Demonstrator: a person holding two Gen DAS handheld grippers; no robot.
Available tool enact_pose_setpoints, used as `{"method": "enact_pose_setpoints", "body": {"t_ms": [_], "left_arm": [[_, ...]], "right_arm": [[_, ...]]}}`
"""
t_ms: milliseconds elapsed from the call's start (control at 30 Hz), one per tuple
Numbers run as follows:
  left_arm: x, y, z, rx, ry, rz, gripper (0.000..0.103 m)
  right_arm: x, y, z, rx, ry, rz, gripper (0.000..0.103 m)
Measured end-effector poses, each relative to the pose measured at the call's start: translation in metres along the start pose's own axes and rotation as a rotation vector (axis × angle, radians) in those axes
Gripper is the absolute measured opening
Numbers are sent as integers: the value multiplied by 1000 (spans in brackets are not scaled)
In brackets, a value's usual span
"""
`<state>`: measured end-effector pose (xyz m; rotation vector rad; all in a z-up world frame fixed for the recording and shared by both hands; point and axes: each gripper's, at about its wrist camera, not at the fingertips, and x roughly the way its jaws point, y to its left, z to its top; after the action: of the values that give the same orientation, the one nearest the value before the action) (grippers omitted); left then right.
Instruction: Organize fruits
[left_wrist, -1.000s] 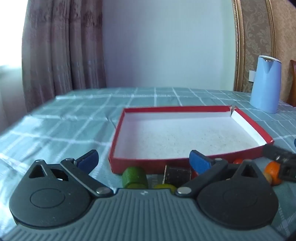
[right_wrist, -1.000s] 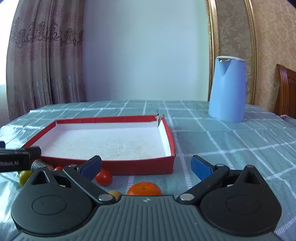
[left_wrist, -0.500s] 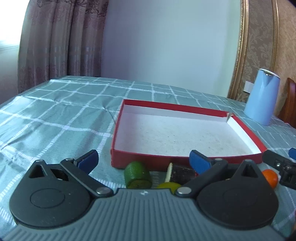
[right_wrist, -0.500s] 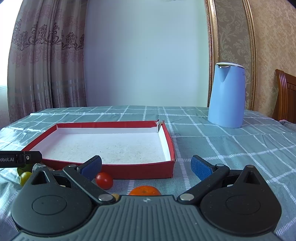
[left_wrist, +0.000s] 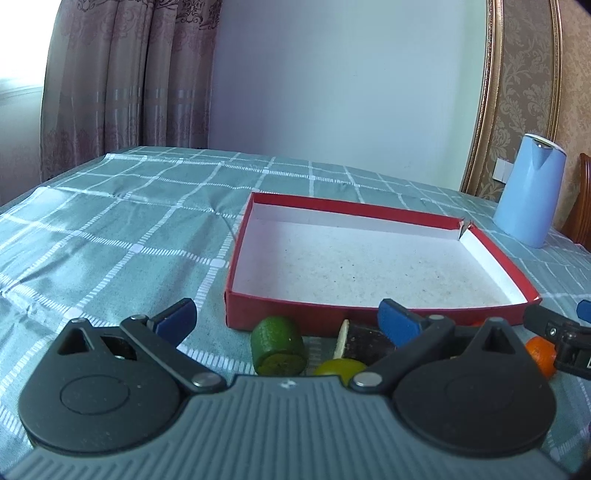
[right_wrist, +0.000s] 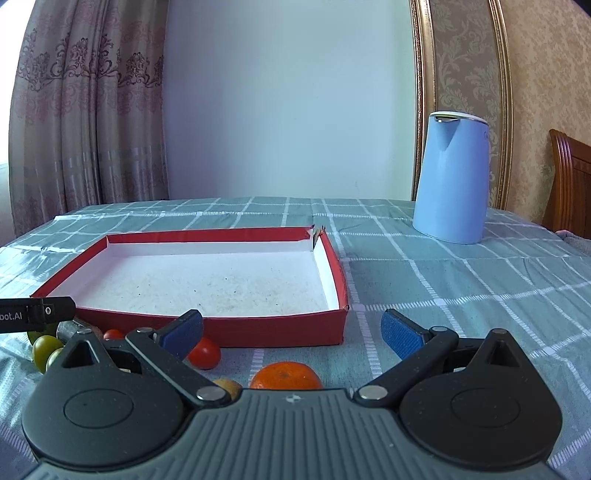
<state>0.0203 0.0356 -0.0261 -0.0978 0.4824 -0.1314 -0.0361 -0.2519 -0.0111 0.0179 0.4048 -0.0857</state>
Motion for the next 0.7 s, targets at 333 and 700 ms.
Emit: {"method": "enact_pose_setpoints", "body": {"t_ms": [333, 700], "left_arm": [[3, 2, -1, -8, 19, -15, 103], [4, 1, -1, -7, 29, -23, 103]], "right_arm": [[2, 0, 0, -4, 8, 1, 103], [1, 0, 0, -5, 8, 2, 103]]}}
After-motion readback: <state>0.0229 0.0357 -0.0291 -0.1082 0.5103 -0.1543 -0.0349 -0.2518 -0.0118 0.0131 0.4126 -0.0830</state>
